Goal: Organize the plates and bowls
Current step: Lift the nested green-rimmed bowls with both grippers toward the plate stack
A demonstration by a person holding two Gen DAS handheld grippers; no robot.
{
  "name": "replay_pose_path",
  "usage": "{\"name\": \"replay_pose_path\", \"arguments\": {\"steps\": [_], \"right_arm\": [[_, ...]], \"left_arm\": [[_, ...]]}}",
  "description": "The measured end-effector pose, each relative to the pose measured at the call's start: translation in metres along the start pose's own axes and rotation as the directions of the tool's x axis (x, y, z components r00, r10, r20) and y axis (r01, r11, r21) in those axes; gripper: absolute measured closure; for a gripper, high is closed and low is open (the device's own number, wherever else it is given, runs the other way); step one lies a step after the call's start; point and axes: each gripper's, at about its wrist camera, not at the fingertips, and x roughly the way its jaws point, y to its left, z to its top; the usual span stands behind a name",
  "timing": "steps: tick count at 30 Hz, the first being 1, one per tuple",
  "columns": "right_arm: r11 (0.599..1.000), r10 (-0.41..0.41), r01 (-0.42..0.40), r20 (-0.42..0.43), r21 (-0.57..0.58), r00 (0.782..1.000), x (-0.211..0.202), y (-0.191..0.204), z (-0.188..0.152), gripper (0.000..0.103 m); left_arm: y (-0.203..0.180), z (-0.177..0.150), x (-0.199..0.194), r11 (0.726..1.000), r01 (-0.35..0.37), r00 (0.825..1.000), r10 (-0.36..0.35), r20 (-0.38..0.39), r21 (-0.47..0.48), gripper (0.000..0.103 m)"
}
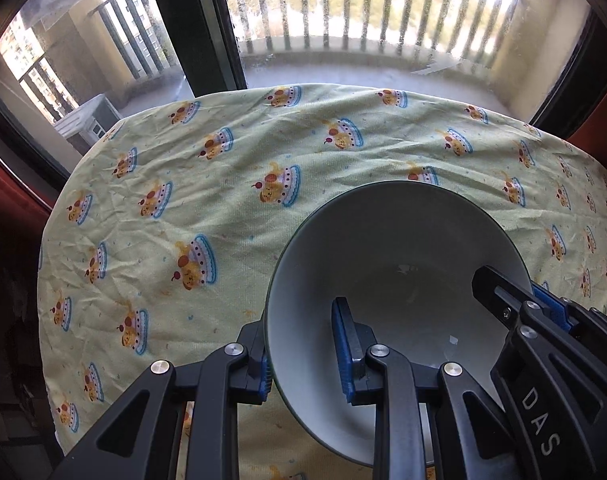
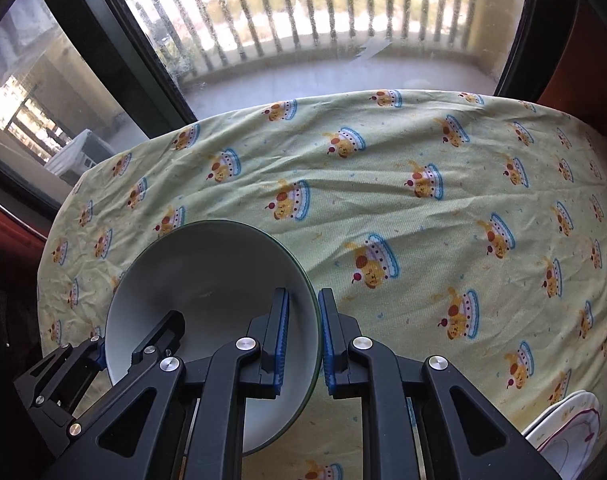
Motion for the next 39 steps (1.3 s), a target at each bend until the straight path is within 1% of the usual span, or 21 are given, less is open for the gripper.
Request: {"name": "replay_pose_path", "arguments": {"steps": [2,3,5,8,12,19,29,39], "right_arm": [[1.0,-0.004,0.004,0.008,-0.006,1.0,-0.001,0.002,-0.004,0.084],[1.0,-0.004,0.005,0.011,-0.01,1.0,-0.001,0.003,-0.005,0.081],[1.0,-0.006,0.007,0.025,-0.014,1.0,-0.001,0.003,-0.003,0.081],[1.0,0.001,0.0,0.027,-0.019,1.0,0.002,0.002,0.001,0.08],[1.0,0.002,-0.001,0.028,-0.026,1.0,0.003,0.001,0.004,0.08],[1.0,-0.006,0.007,0.019,-0.024,1.0,-0.006,0.002,0.001,0.082],[1.0,-0.019,0.02,0.083,-0.01,0.996,-0.055,0.013,-0.005,0.082],[0.999,-0.049,0.045,0.15,0.029,0.987,-0.113,0.02,-0.029,0.082]], "left_arm": [[0.001,-0.002,0.0,1.0,0.005,1.0,-0.005,0.007,-0.008,0.08],[0.001,-0.002,0.0,1.0,0.003,1.0,-0.003,0.013,-0.012,0.08],[0.001,-0.001,-0.002,1.0,-0.012,1.0,0.012,0.028,-0.018,0.08],[0.0,0.002,-0.004,1.0,-0.023,0.998,0.023,0.051,-0.004,0.08],[-0.003,0.005,-0.003,0.999,-0.042,0.998,0.04,0.054,0.019,0.08],[-0.001,0.003,-0.011,0.999,-0.016,0.999,0.014,0.052,0.032,0.08],[0.008,-0.005,-0.059,0.999,0.013,0.994,-0.017,0.111,0.033,0.079],[0.011,-0.027,-0.109,0.996,0.046,0.983,-0.059,0.174,0.077,0.079]]}}
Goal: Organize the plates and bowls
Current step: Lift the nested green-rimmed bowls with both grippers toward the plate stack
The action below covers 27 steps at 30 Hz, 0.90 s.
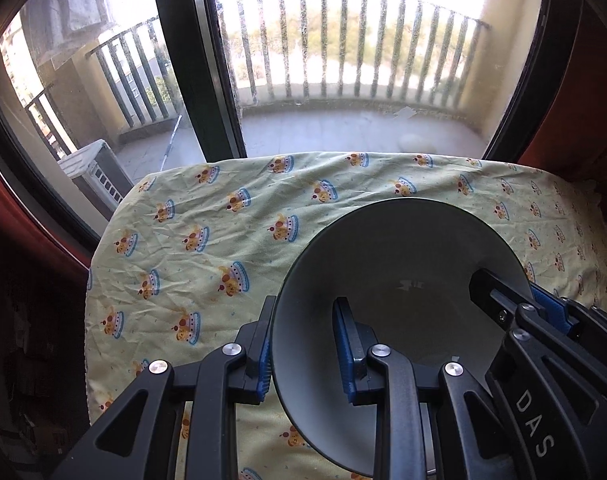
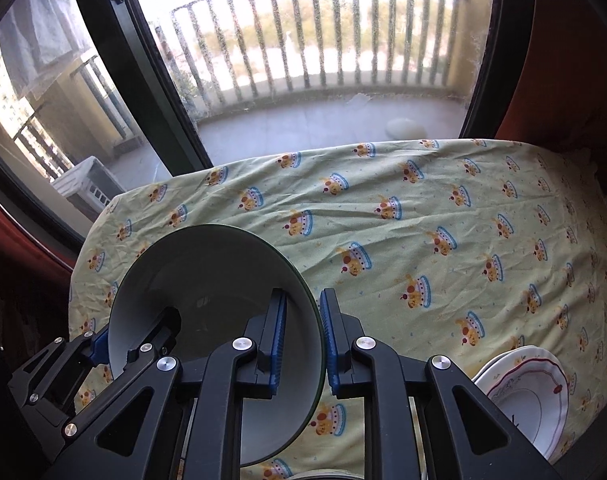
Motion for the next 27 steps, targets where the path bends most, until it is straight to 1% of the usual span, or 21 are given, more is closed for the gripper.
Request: {"name": "replay_pose_path", "arguments": {"steps": [4,9,13,20,27], "right_arm": [[1.0,-0.026,0.025,0.02,0.008,0.999,-0.022,-0.007,-0.01,0.082],[1.0,-0.03,0.03,0.034,0.0,0.999,-0.042,-0.016,-0.025,0.082],[1.0,-0.008,0.009,0.038,-0.017,0.999,-0.053,-0.026,-0.039,0.082],[0.996,0.039,-0.039,-0.001,-0.083,0.999,-0.061,-0.042,-0.068,0.082],[0.987,0.08,-0.083,-0.031,-0.14,0.996,-0.064,-0.058,-0.096,0.082]], "left_arm": [[-0.007,-0.008,-0.017,1.0,0.019,1.0,-0.019,0.015,0.018,0.079],[-0.017,-0.024,-0.034,1.0,0.022,0.999,-0.022,0.025,0.011,0.079],[-0.026,-0.04,-0.042,1.0,-0.002,1.0,0.002,0.024,-0.003,0.079],[-0.041,-0.077,-0.051,0.995,-0.048,0.999,0.048,-0.008,-0.087,0.079],[-0.054,-0.111,-0.056,0.987,-0.085,0.996,0.081,-0.032,-0.136,0.079]]}}
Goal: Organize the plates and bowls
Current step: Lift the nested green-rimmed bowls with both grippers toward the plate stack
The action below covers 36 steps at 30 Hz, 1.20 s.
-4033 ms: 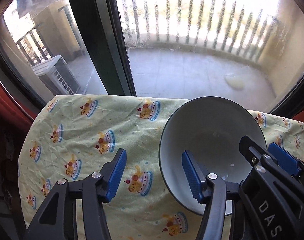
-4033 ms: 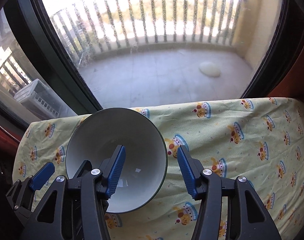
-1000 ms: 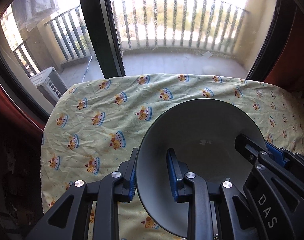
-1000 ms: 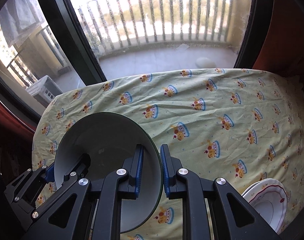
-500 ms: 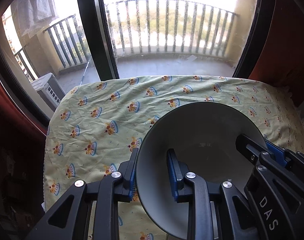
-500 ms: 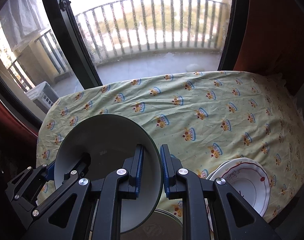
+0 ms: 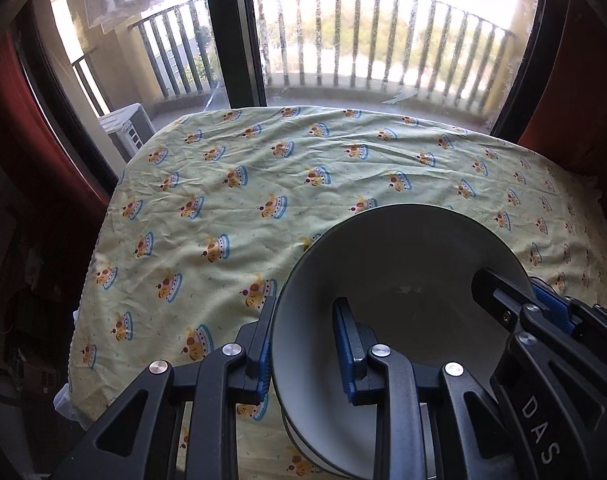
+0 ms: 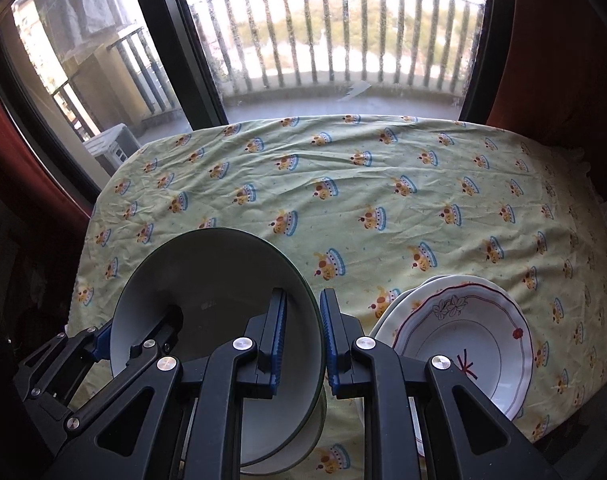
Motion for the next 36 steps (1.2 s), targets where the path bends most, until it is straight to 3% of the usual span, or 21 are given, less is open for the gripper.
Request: {"name": "replay_pose_path", "arguments": {"steps": [17,36], "right_arm": [[0.998,0.026,-0.03,-0.065,-0.055,0.998,0.021,0.002,-0.049,0.082],[0.992,-0.026,0.023,-0.019,-0.126,0.999,0.033,0.009,-0.046,0.084]], "left_arm": [[0.005,-0.049,0.021,0.999,-0.031,0.997,0.029,-0.071,-0.028,0.079],[0.007,-0.049,0.038,0.997,-0.005,0.996,-0.001,-0.088,-0.072,0.079]]}}
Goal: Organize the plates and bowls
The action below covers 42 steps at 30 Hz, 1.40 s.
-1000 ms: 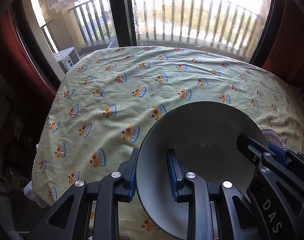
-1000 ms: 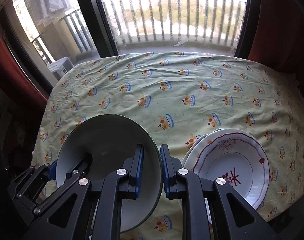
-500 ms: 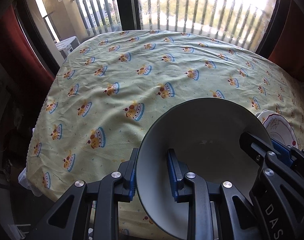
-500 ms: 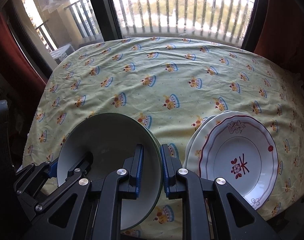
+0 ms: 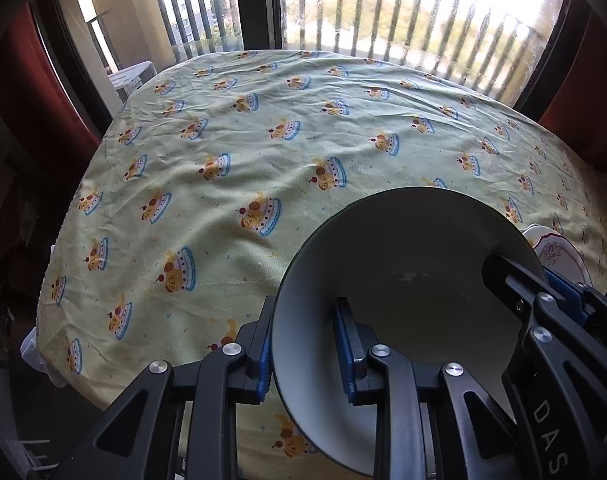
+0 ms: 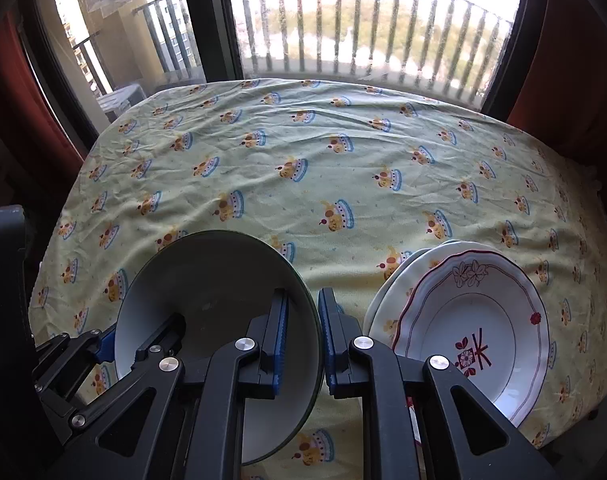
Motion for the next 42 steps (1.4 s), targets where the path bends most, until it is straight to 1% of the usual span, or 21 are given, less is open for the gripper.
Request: {"name": "replay_pose_path", "arguments": {"steps": [3,4,5,6,7,8,9,10,11,12,13,16,17,19,21,26,30,33,37,40,42], "right_arm": [[1.0,0.008,-0.008,0.012,0.001,1.0,0.0,-0.001,-0.001,0.084],[1.0,0.012,-0.012,0.015,0.004,1.0,0.0,-0.002,-0.002,0.083],[1.0,0.015,-0.015,0.016,0.004,1.0,0.0,-0.002,-0.002,0.083],[1.0,0.019,-0.019,0.017,0.004,1.0,-0.001,-0.002,-0.003,0.083],[1.0,0.027,-0.027,0.018,0.004,0.999,-0.002,-0.003,-0.003,0.083],[0.999,0.041,-0.041,0.016,0.003,0.999,-0.002,-0.003,-0.003,0.081],[0.998,0.058,-0.058,0.008,0.005,0.998,-0.001,-0.004,-0.003,0.075],[0.997,0.073,-0.073,-0.005,0.013,0.997,0.001,-0.005,-0.003,0.064],[0.996,0.087,-0.087,-0.011,0.026,0.996,0.002,-0.008,-0.003,0.059],[0.995,0.094,-0.094,-0.009,0.037,0.996,0.001,-0.01,-0.005,0.05],[0.995,0.093,-0.092,-0.005,0.038,0.996,0.0,-0.011,-0.006,0.047],[0.996,0.089,-0.089,0.001,0.028,0.996,-0.004,-0.015,-0.008,0.043],[0.995,0.097,-0.097,-0.004,0.032,0.995,-0.004,-0.017,-0.008,0.042],[0.992,0.115,-0.114,-0.016,0.047,0.993,-0.004,-0.022,-0.009,0.038],[0.991,0.118,-0.117,-0.023,0.06,0.993,-0.003,-0.025,-0.01,0.036],[0.99,0.101,-0.097,-0.04,0.102,0.994,0.002,-0.025,-0.01,0.034],[0.986,0.081,-0.072,-0.058,0.153,0.995,0.006,-0.024,-0.013,0.034],[0.981,0.053,-0.035,-0.09,0.19,0.995,0.012,-0.024,-0.014,0.034],[0.972,0.016,0.011,-0.112,0.236,0.994,0.015,-0.023,-0.014,0.034],[0.965,-0.014,0.045,-0.12,0.257,0.993,0.014,-0.021,-0.014,0.034],[0.96,-0.033,0.068,-0.129,0.272,0.991,0.012,-0.019,-0.014,0.034]], "left_arm": [[-0.002,0.0,-0.001,1.0,-0.011,1.0,0.011,0.007,0.009,0.079],[-0.002,-0.001,-0.001,1.0,-0.011,1.0,0.011,0.008,0.009,0.078],[-0.002,-0.001,-0.001,1.0,-0.004,1.0,0.004,0.005,0.01,0.075],[-0.002,-0.001,-0.001,1.0,0.007,1.0,-0.007,0.002,0.009,0.07],[-0.002,-0.002,-0.003,1.0,0.012,1.0,-0.012,0.005,0.004,0.067],[-0.002,-0.002,-0.004,1.0,0.013,1.0,-0.013,0.01,0.0,0.067],[-0.003,-0.002,-0.005,1.0,0.01,1.0,-0.01,0.011,-0.002,0.065],[-0.003,-0.002,-0.006,1.0,0.008,1.0,-0.008,0.011,-0.006,0.064],[-0.004,-0.003,-0.007,1.0,0.01,1.0,-0.01,0.01,-0.007,0.063],[-0.005,-0.004,-0.008,1.0,0.012,1.0,-0.012,0.009,-0.008,0.059],[-0.005,-0.005,-0.009,1.0,0.012,1.0,-0.012,0.008,-0.009,0.052],[-0.005,-0.007,-0.013,1.0,0.021,1.0,-0.021,0.01,-0.013,0.039],[-0.005,-0.007,-0.014,1.0,0.023,1.0,-0.023,0.012,-0.011,0.037],[-0.004,-0.006,-0.015,1.0,0.022,1.0,-0.022,0.021,-0.005,0.03],[-0.003,-0.005,-0.013,1.0,0.026,1.0,-0.026,0.016,0.001,0.028],[0.005,-0.002,0.003,0.996,0.09,0.996,-0.091,-0.028,-0.01,0.026],[0.007,-0.001,0.017,0.987,0.162,0.984,-0.163,-0.074,-0.021,0.027],[0.004,0.001,0.026,0.976,0.219,0.97,-0.217,-0.114,0.004,0.029],[0.003,0.005,0.029,0.96,0.277,0.954,-0.271,-0.129,0.029,0.03],[0.005,0.006,0.031,0.946,0.324,0.937,-0.317,-0.146,0.026,0.033],[0.006,0.007,0.032,0.933,0.36,0.923,-0.352,-0.158,0.025,0.036]]}}
